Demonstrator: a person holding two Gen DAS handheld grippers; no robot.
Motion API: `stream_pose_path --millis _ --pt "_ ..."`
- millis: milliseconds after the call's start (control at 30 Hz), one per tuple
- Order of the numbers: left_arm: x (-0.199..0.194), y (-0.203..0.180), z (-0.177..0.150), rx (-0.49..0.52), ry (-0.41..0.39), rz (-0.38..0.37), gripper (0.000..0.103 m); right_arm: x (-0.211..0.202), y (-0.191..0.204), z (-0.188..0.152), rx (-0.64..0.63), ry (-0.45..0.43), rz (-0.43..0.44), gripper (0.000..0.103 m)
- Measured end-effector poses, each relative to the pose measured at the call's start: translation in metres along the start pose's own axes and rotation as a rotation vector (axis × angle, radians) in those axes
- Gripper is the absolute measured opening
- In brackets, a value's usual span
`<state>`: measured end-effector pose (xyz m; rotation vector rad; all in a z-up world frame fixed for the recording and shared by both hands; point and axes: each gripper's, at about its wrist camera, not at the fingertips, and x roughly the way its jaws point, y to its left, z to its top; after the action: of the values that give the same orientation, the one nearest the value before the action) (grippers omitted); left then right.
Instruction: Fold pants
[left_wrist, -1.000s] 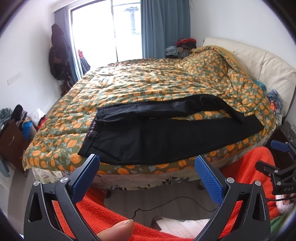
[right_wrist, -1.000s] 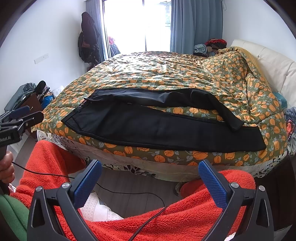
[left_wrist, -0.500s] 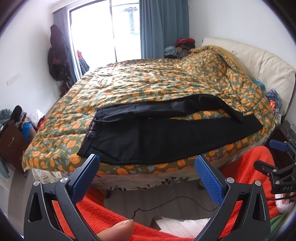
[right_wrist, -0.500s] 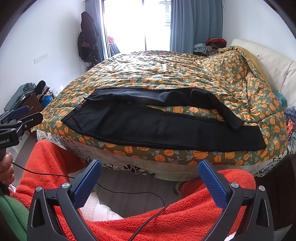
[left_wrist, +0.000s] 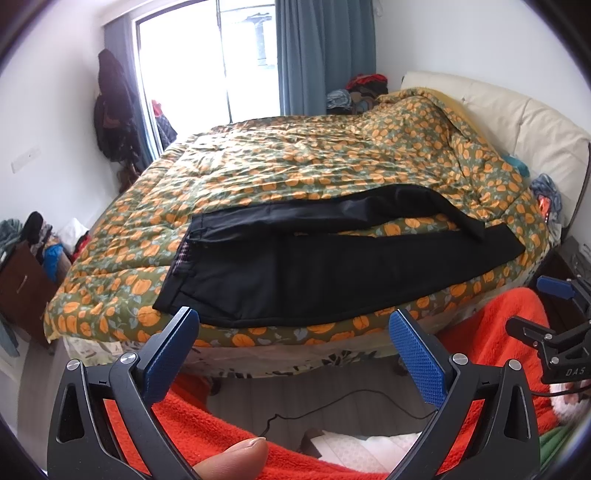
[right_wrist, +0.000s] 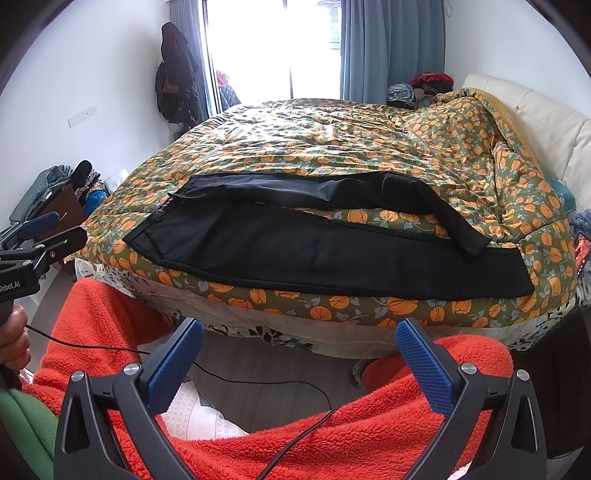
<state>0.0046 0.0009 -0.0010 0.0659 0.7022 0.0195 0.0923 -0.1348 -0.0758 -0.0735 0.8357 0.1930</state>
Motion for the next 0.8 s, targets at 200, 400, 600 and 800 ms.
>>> stream_pose_path --millis 200,400,600,800 --pt "0.009 0.005 0.008 -0.009 0.006 0.002 0.103 0.004 -0.002 0.002 0.007 0.017 0.028 0.103" --pt "0.03 0.009 0.042 -0.025 0.002 0.001 0.103 0.017 -0.005 0.012 0.018 0.017 0.123 0.103" --pt "0.046 0.0 0.057 -0.038 0.002 -0.004 0.103 0.032 -0.007 0.042 0.011 -0.053 0.149 0.103" --pt "0.073 0.002 0.047 -0.029 0.084 0.037 0.103 0.068 -0.033 0.062 0.055 -0.041 0.155 0.103"
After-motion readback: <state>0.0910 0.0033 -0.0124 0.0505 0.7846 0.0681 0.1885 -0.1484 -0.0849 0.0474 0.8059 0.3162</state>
